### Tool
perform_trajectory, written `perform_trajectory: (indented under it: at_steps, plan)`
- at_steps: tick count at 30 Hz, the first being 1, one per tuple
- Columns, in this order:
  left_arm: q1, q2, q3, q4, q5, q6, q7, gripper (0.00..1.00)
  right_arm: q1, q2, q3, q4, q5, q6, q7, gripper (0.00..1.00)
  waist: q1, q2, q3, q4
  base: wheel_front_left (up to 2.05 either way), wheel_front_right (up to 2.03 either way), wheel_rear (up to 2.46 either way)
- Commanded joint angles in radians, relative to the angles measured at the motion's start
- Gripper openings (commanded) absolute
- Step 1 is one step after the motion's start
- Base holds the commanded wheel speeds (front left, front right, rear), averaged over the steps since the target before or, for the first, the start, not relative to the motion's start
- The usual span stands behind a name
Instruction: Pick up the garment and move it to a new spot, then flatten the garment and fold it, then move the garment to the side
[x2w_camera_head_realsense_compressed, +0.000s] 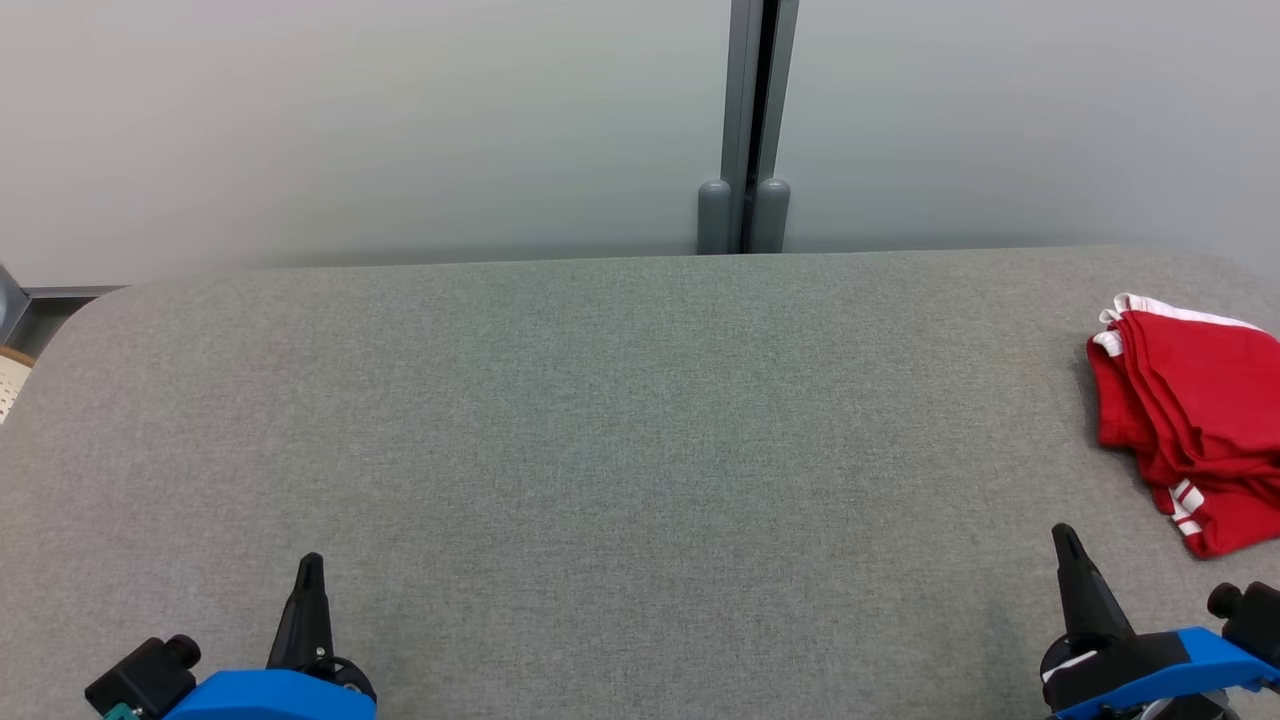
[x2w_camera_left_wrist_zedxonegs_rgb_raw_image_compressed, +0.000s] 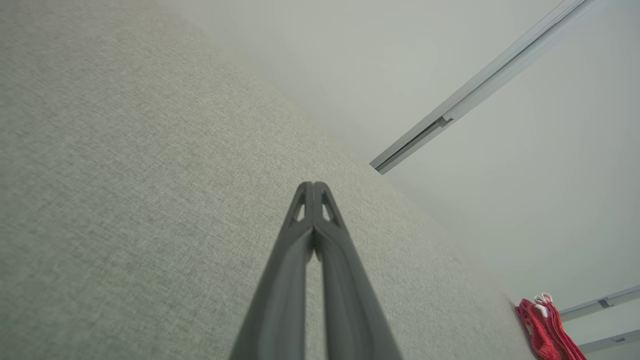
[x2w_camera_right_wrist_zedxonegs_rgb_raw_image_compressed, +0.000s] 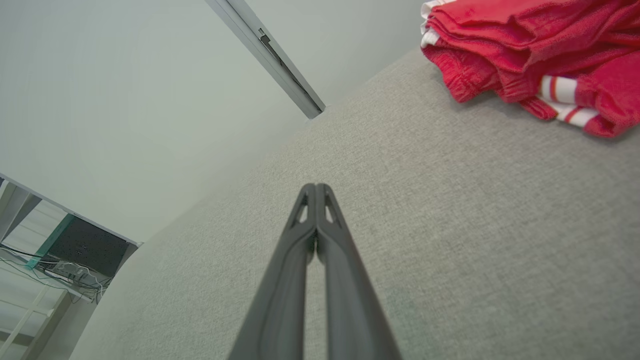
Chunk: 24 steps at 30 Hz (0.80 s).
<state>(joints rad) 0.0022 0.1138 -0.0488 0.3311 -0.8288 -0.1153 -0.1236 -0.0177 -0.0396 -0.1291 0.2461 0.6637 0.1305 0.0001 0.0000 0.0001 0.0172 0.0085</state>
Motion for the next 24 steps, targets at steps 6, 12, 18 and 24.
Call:
perform_trajectory:
  at_steps: [6,12,18,24]
  plan:
    - [-0.04,-0.004,0.026,-0.025,-0.096,-0.007,0.029,0.0,-0.036,-0.007,0.002,-0.013,0.119,0.0,0.015,0.0,0.0,-0.0001,-0.001,-0.001,0.0,0.0,0.0]
    - [-0.046,-0.009,0.037,-0.03,-0.152,-0.008,0.046,0.0,-0.041,-0.007,0.003,-0.012,0.186,0.0,0.023,0.0,0.0,-0.0001,-0.002,-0.001,0.0,0.0,0.0]
    - [-0.053,-0.014,0.05,-0.036,-0.216,-0.009,0.066,0.0,-0.047,-0.008,0.004,-0.012,0.263,0.0,0.032,0.0,0.0,-0.0001,-0.003,-0.002,0.0,0.0,0.0]
    - [-0.061,-0.019,0.063,-0.042,-0.275,-0.01,0.084,0.0,-0.053,-0.009,0.006,-0.011,0.335,0.0,0.042,0.0,0.0,-0.0001,-0.004,-0.002,0.0,0.0,0.0]
